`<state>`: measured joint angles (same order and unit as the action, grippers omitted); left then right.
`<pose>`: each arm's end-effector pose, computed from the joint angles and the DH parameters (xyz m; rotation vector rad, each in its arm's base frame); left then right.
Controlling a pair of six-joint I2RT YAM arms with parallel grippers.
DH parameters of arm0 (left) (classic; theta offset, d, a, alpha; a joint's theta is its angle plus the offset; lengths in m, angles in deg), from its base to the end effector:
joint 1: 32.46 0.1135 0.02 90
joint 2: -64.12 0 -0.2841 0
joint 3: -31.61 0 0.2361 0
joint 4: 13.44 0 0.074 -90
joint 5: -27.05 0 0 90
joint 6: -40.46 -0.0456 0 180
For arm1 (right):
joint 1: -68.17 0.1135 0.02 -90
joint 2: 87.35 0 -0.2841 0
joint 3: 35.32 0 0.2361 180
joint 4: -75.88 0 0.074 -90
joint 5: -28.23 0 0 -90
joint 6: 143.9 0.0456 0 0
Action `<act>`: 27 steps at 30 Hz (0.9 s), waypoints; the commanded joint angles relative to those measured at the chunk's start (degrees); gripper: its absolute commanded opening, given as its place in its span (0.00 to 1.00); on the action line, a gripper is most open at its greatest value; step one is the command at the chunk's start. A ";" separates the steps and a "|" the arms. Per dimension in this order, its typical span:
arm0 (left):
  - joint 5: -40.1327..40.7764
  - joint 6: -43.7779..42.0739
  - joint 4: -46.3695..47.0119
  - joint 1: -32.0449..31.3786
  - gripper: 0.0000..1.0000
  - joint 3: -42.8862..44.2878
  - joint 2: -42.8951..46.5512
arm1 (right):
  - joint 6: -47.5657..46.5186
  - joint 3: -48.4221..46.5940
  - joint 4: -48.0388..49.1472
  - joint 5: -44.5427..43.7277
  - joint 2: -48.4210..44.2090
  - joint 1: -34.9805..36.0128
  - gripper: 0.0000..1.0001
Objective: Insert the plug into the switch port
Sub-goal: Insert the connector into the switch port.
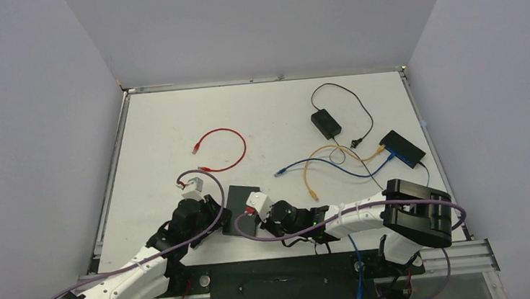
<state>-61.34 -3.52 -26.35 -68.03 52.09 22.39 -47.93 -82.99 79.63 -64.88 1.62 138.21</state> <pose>0.1040 -0.0728 0.1499 -0.2240 2.2638 -0.7634 0.1003 0.2689 0.1689 -1.1983 1.9732 0.6508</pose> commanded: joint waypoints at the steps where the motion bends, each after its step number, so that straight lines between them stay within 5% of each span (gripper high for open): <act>1: -19.75 4.76 4.65 -4.10 0.23 -0.68 -0.55 | 0.31 -8.09 29.04 -0.55 0.98 -1.25 0.00; 27: -20.21 7.28 10.40 -7.45 0.19 -1.90 -2.92 | -1.58 -21.19 29.35 7.90 4.44 -4.40 0.00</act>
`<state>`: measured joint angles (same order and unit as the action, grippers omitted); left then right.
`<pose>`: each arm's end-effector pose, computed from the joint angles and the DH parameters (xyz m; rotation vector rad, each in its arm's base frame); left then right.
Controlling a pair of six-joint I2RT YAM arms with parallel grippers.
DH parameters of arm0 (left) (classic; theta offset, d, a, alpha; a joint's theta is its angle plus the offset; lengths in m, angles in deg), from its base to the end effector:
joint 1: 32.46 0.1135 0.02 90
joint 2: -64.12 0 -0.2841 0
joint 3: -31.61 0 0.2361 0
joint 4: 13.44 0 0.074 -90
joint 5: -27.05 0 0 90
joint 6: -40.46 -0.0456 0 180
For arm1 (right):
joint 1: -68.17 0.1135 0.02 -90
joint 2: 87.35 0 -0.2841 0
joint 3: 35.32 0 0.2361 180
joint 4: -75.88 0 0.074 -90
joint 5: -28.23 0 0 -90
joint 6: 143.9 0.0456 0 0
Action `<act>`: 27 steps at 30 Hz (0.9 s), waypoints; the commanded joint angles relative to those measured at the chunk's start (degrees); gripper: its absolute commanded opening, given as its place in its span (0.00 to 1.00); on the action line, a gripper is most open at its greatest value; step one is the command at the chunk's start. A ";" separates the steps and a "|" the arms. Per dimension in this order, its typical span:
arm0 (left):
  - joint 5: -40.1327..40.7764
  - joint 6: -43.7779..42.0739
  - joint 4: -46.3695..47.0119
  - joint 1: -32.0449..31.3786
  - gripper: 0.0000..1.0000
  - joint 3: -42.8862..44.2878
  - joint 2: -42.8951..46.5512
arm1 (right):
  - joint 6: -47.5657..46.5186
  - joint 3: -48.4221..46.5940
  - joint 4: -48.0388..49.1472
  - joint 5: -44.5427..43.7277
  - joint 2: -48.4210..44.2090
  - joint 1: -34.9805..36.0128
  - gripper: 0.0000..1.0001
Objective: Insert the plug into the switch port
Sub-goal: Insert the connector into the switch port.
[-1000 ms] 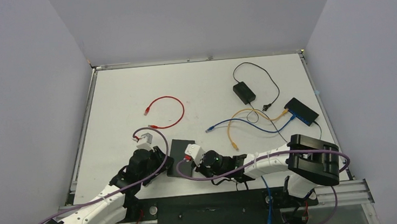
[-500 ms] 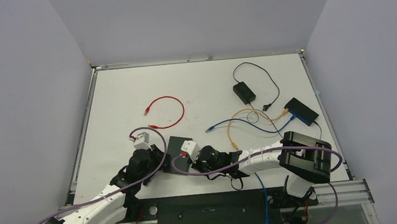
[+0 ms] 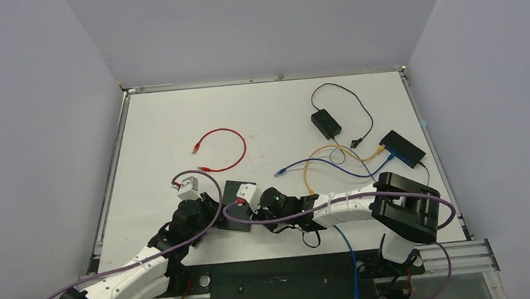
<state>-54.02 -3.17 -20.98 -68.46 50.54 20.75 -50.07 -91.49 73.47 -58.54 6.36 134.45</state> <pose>0.1088 -0.0703 0.1479 -0.2933 2.1792 -0.6731 0.1253 0.2915 0.1764 -1.2539 2.0082 0.6894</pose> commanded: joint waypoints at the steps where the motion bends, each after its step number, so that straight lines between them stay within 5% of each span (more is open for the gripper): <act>1: -27.42 7.00 5.25 -7.38 0.19 -0.35 -1.49 | 0.56 -13.39 35.42 1.67 -0.12 -0.68 0.00; 27: -23.40 8.27 11.54 -14.13 0.18 -0.32 -8.03 | -0.68 -25.08 30.67 6.16 1.52 -2.29 0.00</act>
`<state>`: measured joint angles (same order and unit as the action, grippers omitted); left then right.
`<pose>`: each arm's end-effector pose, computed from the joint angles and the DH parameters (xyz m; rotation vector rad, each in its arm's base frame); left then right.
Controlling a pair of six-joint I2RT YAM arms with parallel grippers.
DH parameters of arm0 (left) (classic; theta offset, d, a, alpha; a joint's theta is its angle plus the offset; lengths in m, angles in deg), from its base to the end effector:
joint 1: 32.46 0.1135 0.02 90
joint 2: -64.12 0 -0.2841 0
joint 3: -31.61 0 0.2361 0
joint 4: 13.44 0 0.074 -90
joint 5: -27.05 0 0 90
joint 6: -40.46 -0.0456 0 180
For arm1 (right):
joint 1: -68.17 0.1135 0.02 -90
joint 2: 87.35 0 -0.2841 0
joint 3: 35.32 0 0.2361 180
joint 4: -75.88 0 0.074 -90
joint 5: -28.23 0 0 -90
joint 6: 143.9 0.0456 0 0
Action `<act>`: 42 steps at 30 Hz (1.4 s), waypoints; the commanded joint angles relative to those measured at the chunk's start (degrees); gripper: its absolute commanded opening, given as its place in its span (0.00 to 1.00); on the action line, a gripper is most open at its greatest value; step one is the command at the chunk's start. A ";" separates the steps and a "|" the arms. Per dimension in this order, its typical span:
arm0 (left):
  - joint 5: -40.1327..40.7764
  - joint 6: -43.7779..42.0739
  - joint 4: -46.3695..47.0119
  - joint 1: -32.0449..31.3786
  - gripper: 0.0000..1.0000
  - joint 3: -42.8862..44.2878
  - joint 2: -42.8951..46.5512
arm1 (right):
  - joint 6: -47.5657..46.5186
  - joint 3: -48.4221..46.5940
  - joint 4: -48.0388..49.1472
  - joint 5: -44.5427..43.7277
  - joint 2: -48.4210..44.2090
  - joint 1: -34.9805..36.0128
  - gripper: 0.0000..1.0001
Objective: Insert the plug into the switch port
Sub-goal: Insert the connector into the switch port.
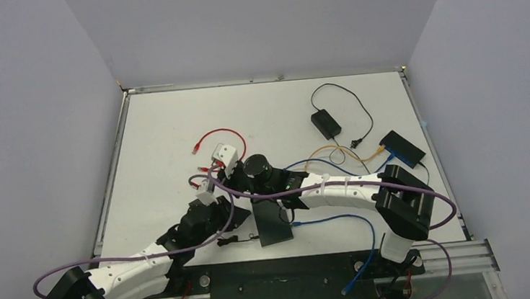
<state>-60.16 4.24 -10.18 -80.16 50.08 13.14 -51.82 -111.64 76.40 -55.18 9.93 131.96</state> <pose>0.0989 -0.1054 0.1489 -0.1513 2.2442 -0.9860 0.1668 0.3507 0.2692 -1.1083 1.6972 0.8626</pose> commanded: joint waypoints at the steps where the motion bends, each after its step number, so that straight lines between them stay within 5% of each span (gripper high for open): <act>1: -17.19 0.77 0.50 -2.55 0.18 0.22 -0.45 | 1.07 -5.15 27.32 2.90 -1.95 0.20 0.00; 16: -10.33 -1.84 -13.99 -2.47 0.19 3.43 9.67 | 0.37 5.86 20.36 -3.28 -8.94 -2.76 0.00; 23: -7.95 -3.78 -20.09 -1.06 0.24 6.12 12.80 | 1.88 14.13 16.20 -8.80 -15.90 -5.07 0.35; 32: -6.75 -5.81 -25.39 1.76 0.44 9.70 13.45 | 9.13 21.31 5.23 -10.90 -27.55 -12.88 0.58; 33: -6.50 -6.19 -26.07 2.01 0.46 10.34 13.63 | 9.15 20.80 1.34 -11.73 -28.45 -13.64 0.70; 37: -5.46 -7.59 -28.80 3.90 0.49 12.78 13.72 | 15.79 21.27 -1.58 -23.54 -31.91 -14.31 0.96; 42: -3.35 -9.34 -33.24 6.66 0.49 16.51 14.47 | 15.27 18.26 -5.55 -17.51 -30.45 -15.57 0.99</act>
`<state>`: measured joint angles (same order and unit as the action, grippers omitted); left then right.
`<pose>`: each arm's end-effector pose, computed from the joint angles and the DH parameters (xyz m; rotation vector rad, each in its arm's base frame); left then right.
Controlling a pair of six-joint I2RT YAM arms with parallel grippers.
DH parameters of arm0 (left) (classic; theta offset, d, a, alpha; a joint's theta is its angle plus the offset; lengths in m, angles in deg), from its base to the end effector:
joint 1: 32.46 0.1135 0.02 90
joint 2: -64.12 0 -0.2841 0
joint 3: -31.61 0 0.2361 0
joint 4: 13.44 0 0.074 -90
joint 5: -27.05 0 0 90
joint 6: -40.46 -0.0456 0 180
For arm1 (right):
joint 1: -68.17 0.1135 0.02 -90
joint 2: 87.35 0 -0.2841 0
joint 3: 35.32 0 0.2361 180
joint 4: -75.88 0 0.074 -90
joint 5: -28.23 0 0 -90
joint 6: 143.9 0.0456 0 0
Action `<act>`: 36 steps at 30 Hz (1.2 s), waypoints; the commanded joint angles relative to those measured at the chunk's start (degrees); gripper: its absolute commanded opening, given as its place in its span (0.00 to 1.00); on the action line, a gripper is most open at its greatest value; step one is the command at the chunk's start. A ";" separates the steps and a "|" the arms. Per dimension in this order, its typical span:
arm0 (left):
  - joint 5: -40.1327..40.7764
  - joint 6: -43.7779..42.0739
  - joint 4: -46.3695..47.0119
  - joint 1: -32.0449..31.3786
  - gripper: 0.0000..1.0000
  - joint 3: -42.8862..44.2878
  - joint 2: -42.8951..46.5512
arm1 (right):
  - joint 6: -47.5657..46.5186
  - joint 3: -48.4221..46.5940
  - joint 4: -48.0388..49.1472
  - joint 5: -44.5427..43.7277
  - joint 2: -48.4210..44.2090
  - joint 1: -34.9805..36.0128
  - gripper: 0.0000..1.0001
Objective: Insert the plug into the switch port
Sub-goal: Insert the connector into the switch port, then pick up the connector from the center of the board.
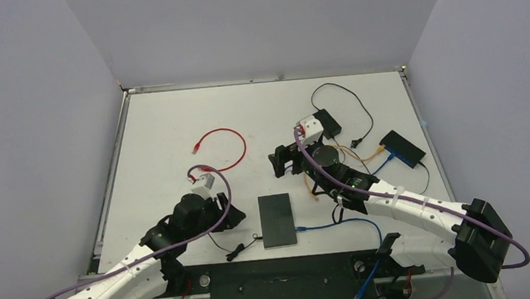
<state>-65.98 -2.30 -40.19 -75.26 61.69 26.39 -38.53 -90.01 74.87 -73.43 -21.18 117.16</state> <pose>0.0922 -0.0887 0.1884 -0.0578 2.3317 -0.9134 0.1726 0.1844 0.3007 -0.3839 1.7869 0.6213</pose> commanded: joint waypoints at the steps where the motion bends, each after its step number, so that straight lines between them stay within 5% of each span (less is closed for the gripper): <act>1: 3.90 -3.28 -4.00 2.31 0.50 5.82 1.85 | 1.86 -5.17 -5.38 1.86 2.23 -0.90 0.99; 7: 9.58 -5.35 -11.11 4.72 0.55 12.17 2.75 | 6.25 -12.06 -5.66 4.85 11.21 -1.66 0.99; 21: 18.68 -7.94 -22.25 5.94 0.55 21.57 6.09 | 18.56 -31.14 -8.16 6.07 35.72 -0.72 0.74; 36: 17.18 -5.29 -22.01 6.08 0.55 20.72 12.54 | 1.05 -54.48 -19.04 18.59 55.75 4.16 0.68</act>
<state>-48.45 -8.24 -63.36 -69.47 80.90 37.19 -31.97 -139.16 59.68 -60.29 31.74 121.66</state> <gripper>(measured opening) 0.553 0.690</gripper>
